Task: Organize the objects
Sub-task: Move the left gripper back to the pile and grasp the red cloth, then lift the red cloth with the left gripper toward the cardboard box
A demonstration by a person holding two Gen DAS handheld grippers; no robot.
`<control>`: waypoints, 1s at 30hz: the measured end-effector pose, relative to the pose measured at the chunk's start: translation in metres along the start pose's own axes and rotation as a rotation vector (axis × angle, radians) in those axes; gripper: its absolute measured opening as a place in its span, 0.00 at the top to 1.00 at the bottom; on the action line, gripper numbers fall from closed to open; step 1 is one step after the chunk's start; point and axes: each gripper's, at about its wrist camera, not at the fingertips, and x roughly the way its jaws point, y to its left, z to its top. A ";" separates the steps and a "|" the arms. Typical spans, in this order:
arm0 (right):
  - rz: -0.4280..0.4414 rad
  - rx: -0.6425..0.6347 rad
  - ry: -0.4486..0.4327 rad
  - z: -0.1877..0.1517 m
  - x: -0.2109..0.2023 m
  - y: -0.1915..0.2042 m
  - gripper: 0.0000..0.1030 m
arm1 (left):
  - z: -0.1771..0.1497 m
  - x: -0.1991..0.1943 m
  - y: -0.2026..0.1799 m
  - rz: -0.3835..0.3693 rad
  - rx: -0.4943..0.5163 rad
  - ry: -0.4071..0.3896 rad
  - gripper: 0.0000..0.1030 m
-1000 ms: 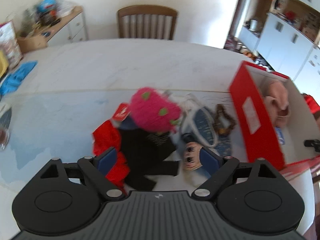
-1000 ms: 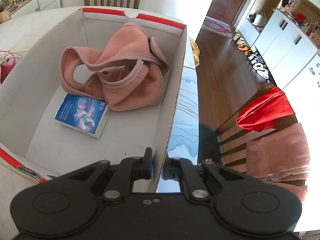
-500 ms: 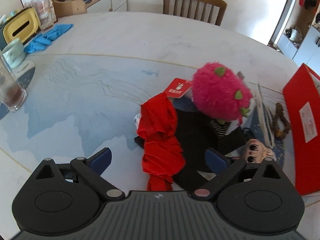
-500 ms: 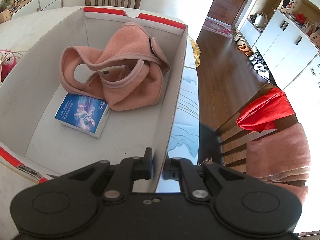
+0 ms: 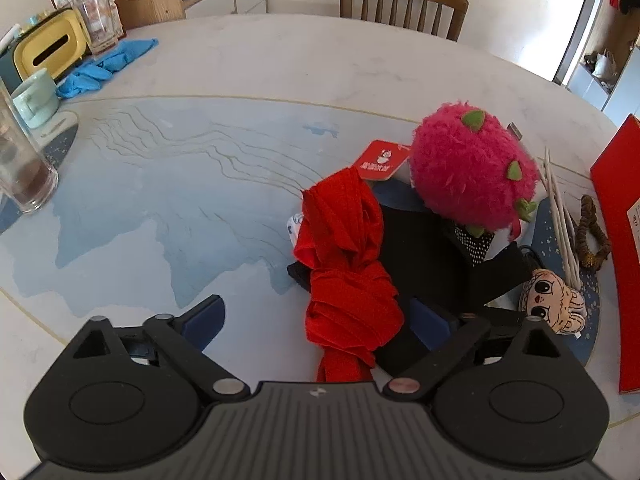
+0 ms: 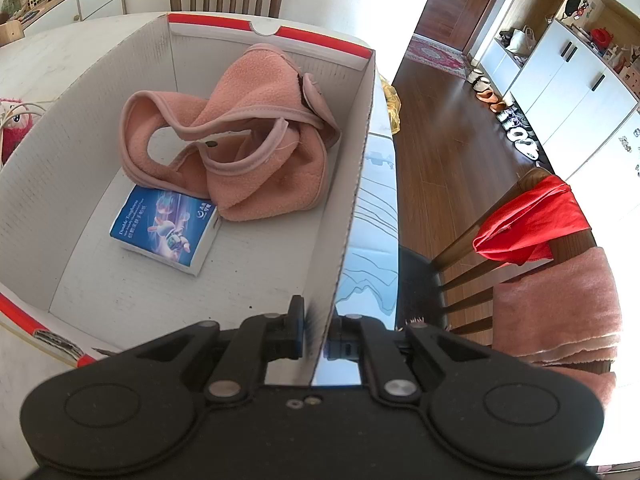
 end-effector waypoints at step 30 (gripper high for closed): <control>0.001 0.001 0.000 -0.001 0.000 0.001 0.93 | 0.026 -0.089 -0.051 -0.194 0.069 -0.049 0.65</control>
